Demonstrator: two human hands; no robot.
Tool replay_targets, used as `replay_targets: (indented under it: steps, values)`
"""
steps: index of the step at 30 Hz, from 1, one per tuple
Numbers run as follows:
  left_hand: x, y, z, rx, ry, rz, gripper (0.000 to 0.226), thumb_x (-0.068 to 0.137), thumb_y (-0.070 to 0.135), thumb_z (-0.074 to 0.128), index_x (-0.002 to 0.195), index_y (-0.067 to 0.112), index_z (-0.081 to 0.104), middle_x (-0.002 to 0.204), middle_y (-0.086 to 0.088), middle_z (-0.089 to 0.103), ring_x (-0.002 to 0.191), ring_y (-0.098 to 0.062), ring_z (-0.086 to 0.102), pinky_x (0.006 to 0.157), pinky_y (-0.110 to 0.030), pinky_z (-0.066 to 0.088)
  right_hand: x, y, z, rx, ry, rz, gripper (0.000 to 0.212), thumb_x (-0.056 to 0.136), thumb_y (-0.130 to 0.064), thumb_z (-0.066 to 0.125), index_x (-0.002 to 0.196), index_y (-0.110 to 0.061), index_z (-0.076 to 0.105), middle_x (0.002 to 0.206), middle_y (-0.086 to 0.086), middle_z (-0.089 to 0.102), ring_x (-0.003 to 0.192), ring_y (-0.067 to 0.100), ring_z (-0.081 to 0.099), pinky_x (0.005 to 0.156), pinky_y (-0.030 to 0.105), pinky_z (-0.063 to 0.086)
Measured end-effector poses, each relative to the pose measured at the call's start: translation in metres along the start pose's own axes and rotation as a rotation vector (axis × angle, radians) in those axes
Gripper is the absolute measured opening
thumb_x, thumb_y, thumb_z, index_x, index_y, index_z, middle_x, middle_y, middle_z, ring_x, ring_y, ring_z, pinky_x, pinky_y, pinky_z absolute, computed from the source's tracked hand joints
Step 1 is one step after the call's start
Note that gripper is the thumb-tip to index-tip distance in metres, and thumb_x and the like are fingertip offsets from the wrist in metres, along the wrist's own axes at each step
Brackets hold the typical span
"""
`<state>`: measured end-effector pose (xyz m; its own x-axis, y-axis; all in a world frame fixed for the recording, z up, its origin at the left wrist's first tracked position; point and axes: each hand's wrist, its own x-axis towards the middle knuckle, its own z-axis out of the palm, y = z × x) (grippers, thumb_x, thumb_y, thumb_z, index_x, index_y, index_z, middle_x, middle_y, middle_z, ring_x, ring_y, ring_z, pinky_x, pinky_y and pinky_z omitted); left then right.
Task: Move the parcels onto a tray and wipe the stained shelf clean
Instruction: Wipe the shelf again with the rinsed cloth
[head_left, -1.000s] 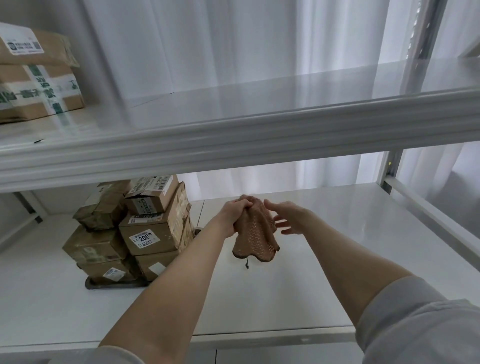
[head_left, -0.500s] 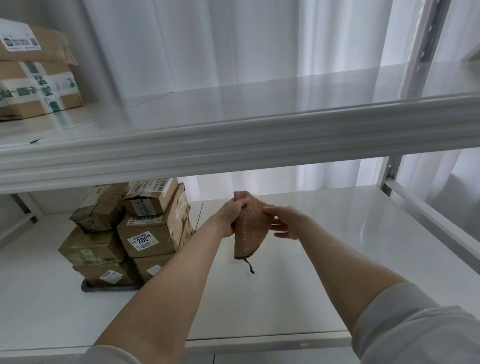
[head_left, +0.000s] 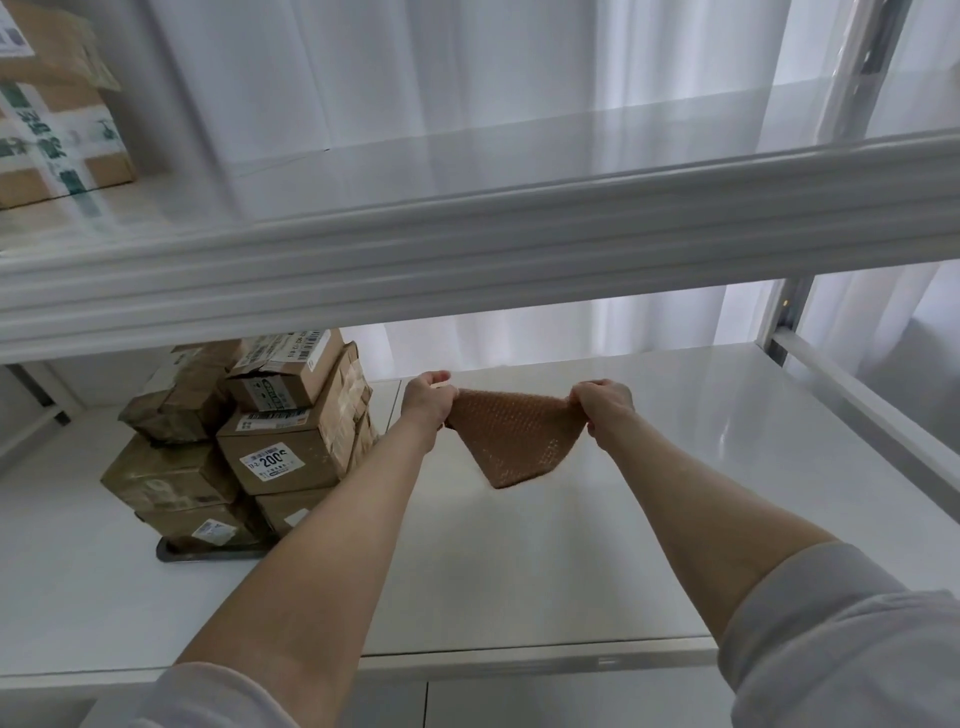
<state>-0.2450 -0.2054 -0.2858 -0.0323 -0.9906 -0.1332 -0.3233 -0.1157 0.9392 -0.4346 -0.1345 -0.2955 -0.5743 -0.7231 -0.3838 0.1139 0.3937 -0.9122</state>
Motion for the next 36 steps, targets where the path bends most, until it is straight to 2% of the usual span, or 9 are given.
replay_targets:
  steps: [4, 6, 11, 16, 19, 25, 29, 33, 36]
  values:
    - [0.005, -0.003, 0.000, 0.077, -0.023, 0.061, 0.037, 0.095, 0.007, 0.045, 0.130, 0.016, 0.050, 0.122, -0.014, 0.053, 0.104, -0.025, 0.052, 0.081, -0.035, 0.052, 0.000, 0.000, -0.004, 0.177, -0.062, 0.052, 0.015, 0.086, -0.002, 0.054, 0.092, -0.016, 0.057, 0.082, 0.005, 0.058, 0.070, 0.017, 0.054, 0.042, 0.022, 0.040]
    - [0.006, -0.002, 0.001, 0.114, -0.028, 0.100, 0.038, 0.095, 0.007, 0.044, 0.131, 0.016, 0.049, 0.125, -0.015, 0.052, 0.104, -0.027, 0.054, 0.088, -0.038, 0.052, 0.002, 0.001, -0.005, 0.180, -0.044, 0.066, 0.011, 0.087, -0.011, 0.063, 0.078, -0.014, 0.057, 0.076, 0.004, 0.057, 0.066, 0.016, 0.052, 0.050, 0.024, 0.042]
    - [0.012, 0.000, 0.000, 0.227, -0.080, 0.167, 0.042, 0.092, 0.006, 0.053, 0.133, 0.016, 0.051, 0.124, -0.015, 0.057, 0.109, -0.028, 0.056, 0.094, -0.032, 0.047, 0.011, 0.005, -0.006, 0.185, 0.036, -0.037, 0.011, 0.082, -0.011, 0.064, 0.092, -0.013, 0.067, 0.093, 0.007, 0.064, 0.095, 0.024, 0.060, 0.083, 0.033, 0.054]
    - [0.020, 0.003, -0.007, 0.294, -0.077, 0.168, 0.048, 0.083, 0.011, 0.067, 0.130, 0.017, 0.055, 0.125, -0.011, 0.059, 0.115, -0.028, 0.055, 0.102, -0.037, 0.046, 0.012, 0.004, -0.007, 0.141, -0.084, 0.025, 0.021, 0.084, 0.002, 0.054, 0.084, -0.015, 0.065, 0.084, 0.008, 0.063, 0.075, 0.020, 0.061, 0.060, 0.027, 0.053]
    - [0.025, 0.004, -0.009, 0.354, -0.067, 0.124, 0.045, 0.083, 0.007, 0.065, 0.127, 0.012, 0.058, 0.125, -0.014, 0.060, 0.115, -0.028, 0.057, 0.102, -0.036, 0.046, 0.019, 0.007, -0.005, 0.077, -0.015, 0.019, 0.022, 0.083, 0.002, 0.060, 0.074, -0.015, 0.069, 0.094, 0.011, 0.070, 0.092, 0.027, 0.068, 0.078, 0.035, 0.058]
    - [0.024, 0.013, -0.008, 0.498, 0.116, 0.162, 0.045, 0.089, -0.001, 0.048, 0.133, 0.007, 0.051, 0.136, -0.014, 0.053, 0.126, -0.029, 0.048, 0.105, -0.030, 0.040, 0.024, 0.007, -0.005, -0.008, 0.095, -0.128, 0.036, 0.084, -0.003, 0.058, 0.116, -0.016, 0.068, 0.120, 0.006, 0.066, 0.110, 0.023, 0.060, 0.090, 0.023, 0.045]
    - [0.020, 0.014, -0.011, 0.509, 0.206, 0.175, 0.050, 0.087, 0.006, 0.059, 0.136, 0.007, 0.047, 0.136, -0.014, 0.053, 0.126, -0.029, 0.050, 0.102, -0.030, 0.040, 0.022, 0.004, -0.004, -0.176, 0.149, -0.163, 0.026, 0.088, -0.009, 0.054, 0.103, -0.021, 0.072, 0.113, 0.005, 0.068, 0.101, 0.024, 0.063, 0.084, 0.025, 0.048]
    - [0.007, -0.014, -0.014, 0.794, 0.007, -0.009, 0.046, 0.082, 0.018, 0.070, 0.122, 0.000, 0.058, 0.127, -0.015, 0.060, 0.118, -0.029, 0.057, 0.096, -0.032, 0.045, 0.028, 0.027, -0.004, -0.563, 0.125, -0.061, 0.010, 0.080, -0.015, 0.058, 0.087, -0.011, 0.065, 0.098, 0.010, 0.064, 0.098, 0.033, 0.062, 0.088, 0.036, 0.051]
    - [-0.010, -0.035, -0.009, 1.017, -0.172, -0.078, 0.037, 0.090, 0.026, 0.061, 0.117, 0.002, 0.060, 0.115, -0.013, 0.066, 0.110, -0.027, 0.062, 0.084, -0.031, 0.053, 0.034, 0.050, -0.003, -0.830, -0.090, 0.039, 0.014, 0.076, -0.009, 0.059, 0.068, -0.011, 0.049, 0.078, 0.007, 0.054, 0.090, 0.029, 0.061, 0.079, 0.033, 0.048]
